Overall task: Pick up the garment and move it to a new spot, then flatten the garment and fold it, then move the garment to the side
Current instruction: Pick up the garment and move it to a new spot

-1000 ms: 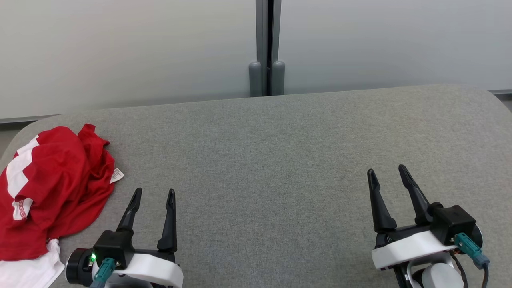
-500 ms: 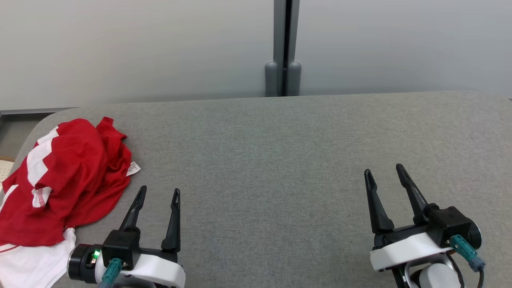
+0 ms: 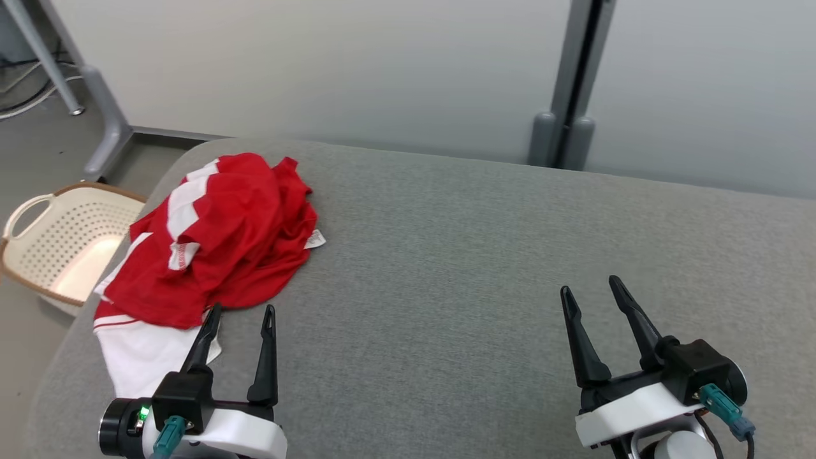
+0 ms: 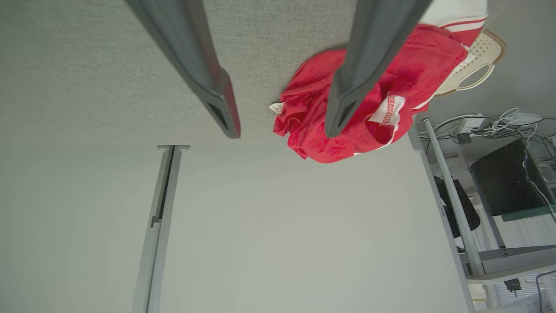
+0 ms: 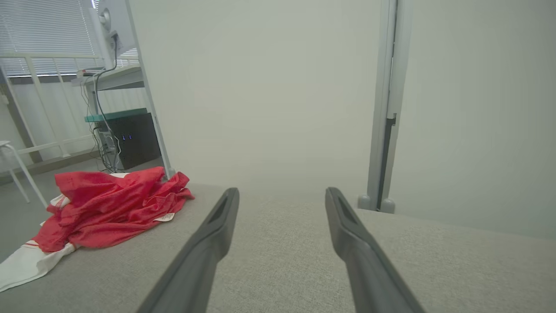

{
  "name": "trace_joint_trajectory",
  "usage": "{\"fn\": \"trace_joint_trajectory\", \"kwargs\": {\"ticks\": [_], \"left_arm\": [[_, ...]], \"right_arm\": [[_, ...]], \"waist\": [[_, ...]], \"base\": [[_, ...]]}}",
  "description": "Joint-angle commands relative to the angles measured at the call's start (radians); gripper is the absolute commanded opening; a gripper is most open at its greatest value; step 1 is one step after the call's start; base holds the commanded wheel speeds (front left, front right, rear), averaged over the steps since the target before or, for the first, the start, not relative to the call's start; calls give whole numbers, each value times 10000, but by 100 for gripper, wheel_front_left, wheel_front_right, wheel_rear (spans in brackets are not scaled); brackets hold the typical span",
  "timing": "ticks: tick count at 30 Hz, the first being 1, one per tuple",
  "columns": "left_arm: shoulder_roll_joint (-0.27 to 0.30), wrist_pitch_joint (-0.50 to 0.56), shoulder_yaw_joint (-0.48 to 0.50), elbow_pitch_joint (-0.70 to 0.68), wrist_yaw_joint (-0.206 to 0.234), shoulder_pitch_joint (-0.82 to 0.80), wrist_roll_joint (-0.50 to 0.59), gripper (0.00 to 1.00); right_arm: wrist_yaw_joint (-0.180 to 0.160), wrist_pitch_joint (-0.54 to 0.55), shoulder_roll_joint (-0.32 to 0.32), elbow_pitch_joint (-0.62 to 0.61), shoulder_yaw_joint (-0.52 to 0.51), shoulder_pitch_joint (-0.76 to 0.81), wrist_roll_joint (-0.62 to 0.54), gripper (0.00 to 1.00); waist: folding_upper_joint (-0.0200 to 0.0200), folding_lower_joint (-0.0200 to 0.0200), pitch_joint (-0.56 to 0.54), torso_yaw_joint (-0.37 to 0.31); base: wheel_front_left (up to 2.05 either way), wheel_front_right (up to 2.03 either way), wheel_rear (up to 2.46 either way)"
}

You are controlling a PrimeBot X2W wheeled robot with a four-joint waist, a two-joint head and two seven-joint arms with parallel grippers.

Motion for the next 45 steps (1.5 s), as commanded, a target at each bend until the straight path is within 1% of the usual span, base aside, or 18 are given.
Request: {"fn": "trace_joint_trajectory", "kwargs": {"ticks": [1,2,3,7,11,14,18,25,30,34,36,39,40,42,43,45], "left_arm": [[30,-3,70,-29,23,68,-13,100],[36,-3,93,-31,20,82,0,100],[36,-3,93,-31,20,82,0,100],[33,-3,212,81,1,188,-210,100],[33,-3,394,28,45,100,-289,100],[30,-3,461,-2,35,172,-282,100],[28,-3,483,-59,15,235,-233,100],[35,-3,567,-114,-12,180,-205,100],[34,-3,846,-160,-120,-95,-216,100],[152,-3,1072,25,-424,-565,-76,100],[218,-3,1225,209,-629,-924,-179,100],[546,-2,1242,774,-994,-1571,-163,100],[849,-3,1132,1207,-1189,-2055,-163,100],[1089,-3,1015,1727,-1336,-2510,-361,100],[1089,-3,1015,1727,-1336,-2510,-361,100],[1549,63,683,2541,-1466,-3242,-665,100]], "right_arm": [[1,-15,-26,26,76,82,85,100],[1,-15,-25,37,122,100,112,100],[1,-15,-25,37,122,100,112,100],[1,-15,-25,135,160,130,80,100],[1,-15,-25,221,254,13,108,100],[1,-15,-26,270,364,-36,126,100],[1,-15,-29,283,448,-93,175,100],[1,-15,-26,260,560,-50,256,100],[1,-15,-26,208,502,-180,101,100],[1,-15,-29,202,315,-317,-137,100],[1,-15,-29,176,167,-444,-308,100],[1,-15,-60,132,-40,-571,-570,100],[1,-15,-124,86,-153,-703,-706,100],[1,-15,-187,15,-306,-820,-781,100],[1,-15,-187,15,-306,-820,-781,100],[1,-13,-215,-116,-485,-977,-929,100]], "waist": [[0,0,-110,809],[0,0,-135,990],[0,0,-135,990],[0,0,-180,1641],[0,0,-141,2144],[0,0,-152,2375],[0,0,-124,2457],[0,0,-92,2454],[0,0,207,2251],[0,0,622,2047],[0,0,887,1940],[0,0,1300,1775],[0,0,1579,1612],[0,0,1836,1468],[0,0,1836,1468],[0,0,2269,1243]], "base": [[0,0,0],[0,0,0],[0,0,0],[0,0,0],[0,0,0],[0,0,0],[0,0,0],[0,0,0],[0,0,0],[0,0,0],[0,0,0],[0,0,0],[0,0,0],[0,0,0],[0,0,0],[0,0,0]]}}
